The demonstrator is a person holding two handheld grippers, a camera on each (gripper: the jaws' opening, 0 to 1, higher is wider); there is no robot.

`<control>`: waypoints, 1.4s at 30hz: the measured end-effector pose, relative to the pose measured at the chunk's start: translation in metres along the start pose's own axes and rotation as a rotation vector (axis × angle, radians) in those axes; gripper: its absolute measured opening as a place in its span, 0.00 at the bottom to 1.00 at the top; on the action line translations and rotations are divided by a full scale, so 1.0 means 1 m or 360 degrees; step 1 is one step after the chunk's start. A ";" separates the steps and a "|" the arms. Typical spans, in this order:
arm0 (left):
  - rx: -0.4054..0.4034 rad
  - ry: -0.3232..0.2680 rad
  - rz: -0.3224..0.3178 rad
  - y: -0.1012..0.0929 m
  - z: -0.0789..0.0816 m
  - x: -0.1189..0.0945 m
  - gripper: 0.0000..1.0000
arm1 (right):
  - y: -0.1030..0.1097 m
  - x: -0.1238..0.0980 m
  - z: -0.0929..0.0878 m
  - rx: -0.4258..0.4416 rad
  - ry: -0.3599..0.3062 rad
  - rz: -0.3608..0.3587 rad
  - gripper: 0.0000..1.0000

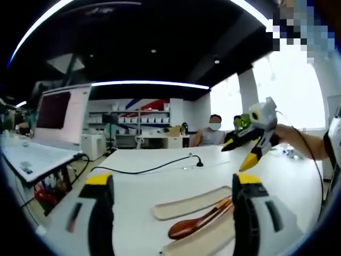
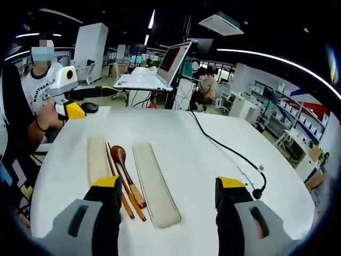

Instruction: Arrange the utensils inside the cutlery case until each visible utensil rests in its matching compartment.

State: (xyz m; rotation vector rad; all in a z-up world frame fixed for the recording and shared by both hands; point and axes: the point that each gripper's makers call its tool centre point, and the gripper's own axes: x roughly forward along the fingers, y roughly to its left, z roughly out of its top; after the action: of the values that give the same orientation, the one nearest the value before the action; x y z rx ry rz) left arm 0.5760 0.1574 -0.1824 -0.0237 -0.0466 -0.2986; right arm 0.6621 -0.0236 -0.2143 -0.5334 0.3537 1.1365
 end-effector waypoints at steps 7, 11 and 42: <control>-0.0018 -0.0002 0.0009 0.001 -0.003 0.003 0.98 | 0.006 0.010 -0.003 -0.0038 0.0033 0.0078 0.67; -0.0016 0.0010 0.0005 0.001 -0.006 0.003 0.98 | 0.010 0.014 -0.008 -0.0053 0.0069 0.0110 0.65; -0.0025 0.0037 0.0038 0.009 -0.011 0.004 0.97 | 0.060 0.032 -0.082 -0.0165 0.0517 0.0636 0.17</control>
State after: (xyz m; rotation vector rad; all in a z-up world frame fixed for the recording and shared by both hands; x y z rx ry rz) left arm 0.5828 0.1643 -0.1938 -0.0363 -0.0211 -0.2752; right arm 0.6189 -0.0267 -0.3114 -0.7643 0.7080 1.4605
